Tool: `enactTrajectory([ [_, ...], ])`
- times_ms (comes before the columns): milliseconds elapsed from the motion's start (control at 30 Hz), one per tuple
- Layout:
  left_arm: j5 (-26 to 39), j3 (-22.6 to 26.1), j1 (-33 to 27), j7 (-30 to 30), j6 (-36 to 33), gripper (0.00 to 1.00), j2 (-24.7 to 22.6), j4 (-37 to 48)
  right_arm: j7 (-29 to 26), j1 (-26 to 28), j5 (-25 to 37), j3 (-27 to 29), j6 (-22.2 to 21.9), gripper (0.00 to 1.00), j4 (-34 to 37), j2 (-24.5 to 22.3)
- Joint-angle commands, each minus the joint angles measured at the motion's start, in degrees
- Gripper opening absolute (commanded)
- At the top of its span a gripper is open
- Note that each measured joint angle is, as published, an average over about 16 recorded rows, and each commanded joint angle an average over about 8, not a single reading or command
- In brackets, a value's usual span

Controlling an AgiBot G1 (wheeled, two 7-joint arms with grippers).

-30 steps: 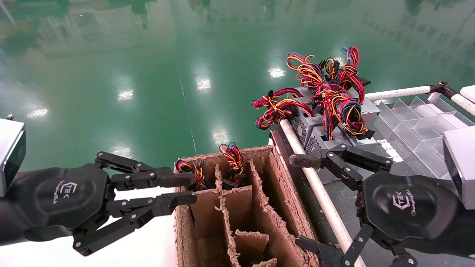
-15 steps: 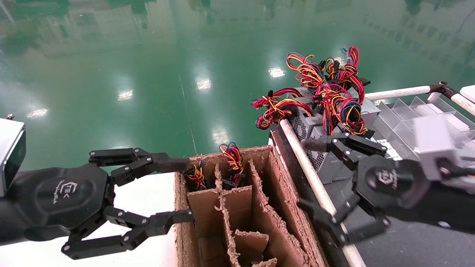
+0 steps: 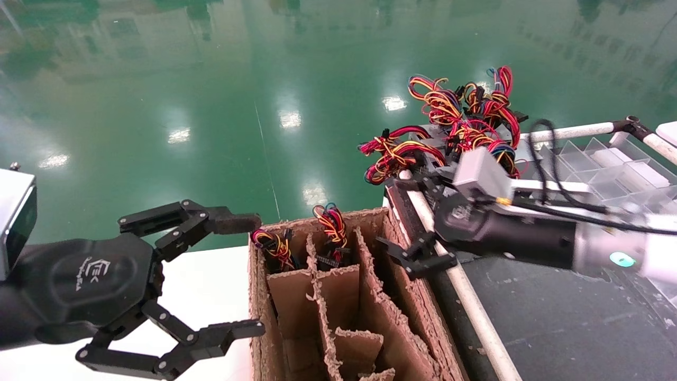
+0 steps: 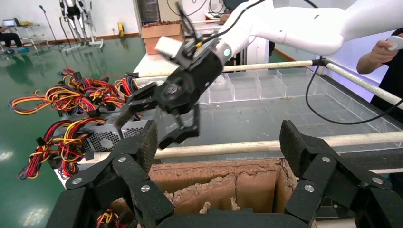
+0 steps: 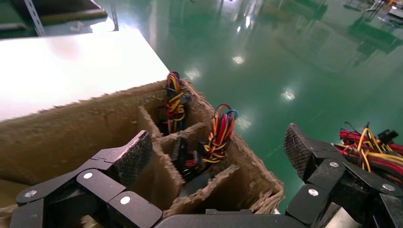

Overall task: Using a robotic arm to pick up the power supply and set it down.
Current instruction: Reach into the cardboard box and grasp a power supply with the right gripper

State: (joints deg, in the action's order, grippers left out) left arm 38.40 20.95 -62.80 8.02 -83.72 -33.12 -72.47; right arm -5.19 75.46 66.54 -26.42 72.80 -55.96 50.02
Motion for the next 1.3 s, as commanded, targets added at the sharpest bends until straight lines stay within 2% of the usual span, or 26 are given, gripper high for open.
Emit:
enactTrajectory([
  [33,0.0,0.0,0.0,0.0,0.0,1.00,0.0,0.0,1.0,1.8,1.9,-1.1,-0.3,1.00,2.5,1.9],
  [200,0.0,0.0,0.0,0.0,0.0,1.00,0.0,0.0,1.4,3.5,3.8,-2.1,-0.4,1.00,4.8,3.5],
  [500,0.0,0.0,0.0,0.0,0.0,1.00,0.0,0.0,1.5,2.7,3.2,-1.8,-0.4,1.00,4.0,3.1],
  [833,0.0,0.0,0.0,0.0,0.0,1.00,0.0,0.0,1.9,3.8,9.8,-4.6,-7.9,1.00,7.6,8.4],
  [1067,0.0,0.0,0.0,0.0,0.0,1.00,0.0,0.0,1.5,7.0,12.2,-6.3,-9.7,1.00,14.2,13.9],
  [1300,0.0,0.0,0.0,0.0,0.0,1.00,0.0,0.0,1.8,11.5,11.0,-6.5,-7.0,1.00,24.9,18.7],
])
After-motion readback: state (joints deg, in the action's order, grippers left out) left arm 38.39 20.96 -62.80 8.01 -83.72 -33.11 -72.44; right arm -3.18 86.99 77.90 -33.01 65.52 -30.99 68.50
